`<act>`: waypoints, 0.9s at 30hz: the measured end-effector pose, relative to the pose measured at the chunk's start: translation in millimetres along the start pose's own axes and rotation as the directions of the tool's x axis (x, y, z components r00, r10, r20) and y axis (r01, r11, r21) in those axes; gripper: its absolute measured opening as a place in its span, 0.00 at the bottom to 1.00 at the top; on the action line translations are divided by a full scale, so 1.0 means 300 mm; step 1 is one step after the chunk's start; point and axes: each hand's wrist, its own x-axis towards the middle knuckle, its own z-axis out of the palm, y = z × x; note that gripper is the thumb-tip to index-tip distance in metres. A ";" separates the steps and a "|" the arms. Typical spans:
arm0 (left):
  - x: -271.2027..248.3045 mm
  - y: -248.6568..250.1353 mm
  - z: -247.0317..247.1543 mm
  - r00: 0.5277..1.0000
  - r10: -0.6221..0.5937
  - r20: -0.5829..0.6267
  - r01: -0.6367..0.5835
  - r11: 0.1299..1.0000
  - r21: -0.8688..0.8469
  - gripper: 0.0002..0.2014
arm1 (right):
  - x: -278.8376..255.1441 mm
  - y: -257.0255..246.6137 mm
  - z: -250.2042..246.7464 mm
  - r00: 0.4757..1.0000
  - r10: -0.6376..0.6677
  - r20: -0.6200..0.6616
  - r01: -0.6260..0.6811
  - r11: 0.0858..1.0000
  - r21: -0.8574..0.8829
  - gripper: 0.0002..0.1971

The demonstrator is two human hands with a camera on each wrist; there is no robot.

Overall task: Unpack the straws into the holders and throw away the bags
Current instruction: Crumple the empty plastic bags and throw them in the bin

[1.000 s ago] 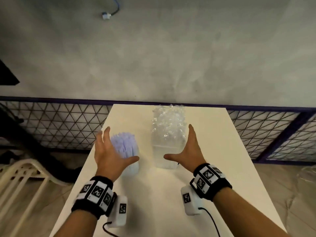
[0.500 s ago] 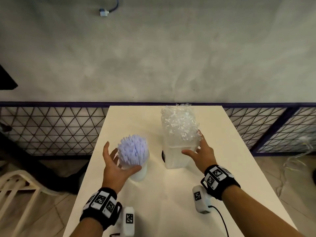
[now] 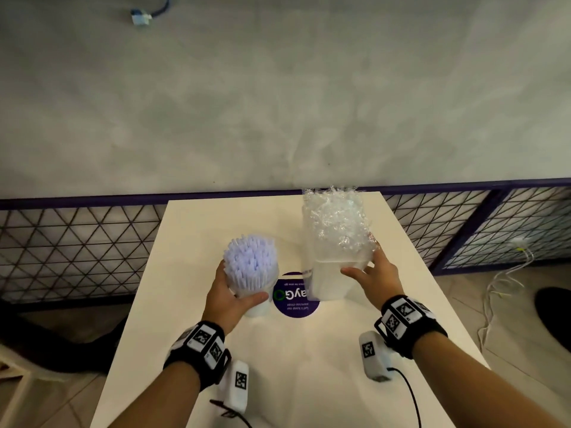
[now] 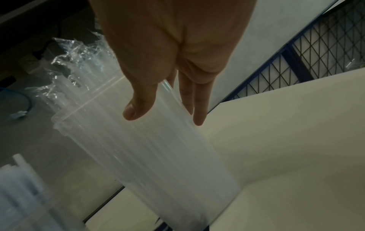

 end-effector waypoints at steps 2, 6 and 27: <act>0.059 0.024 0.051 1.000 0.008 0.017 -0.008 1.000 0.013 0.48 | 0.058 0.005 -0.022 1.000 -0.005 -0.012 0.005 1.000 0.001 0.39; 0.191 0.066 0.142 0.998 0.055 0.041 -0.057 0.998 0.041 0.44 | 0.187 0.013 -0.057 1.000 0.000 -0.014 -0.001 1.000 -0.007 0.37; 0.603 0.100 0.321 0.993 0.111 0.049 -0.111 0.994 -0.007 0.43 | 0.500 -0.011 -0.026 0.998 -0.059 0.037 0.058 0.998 0.026 0.41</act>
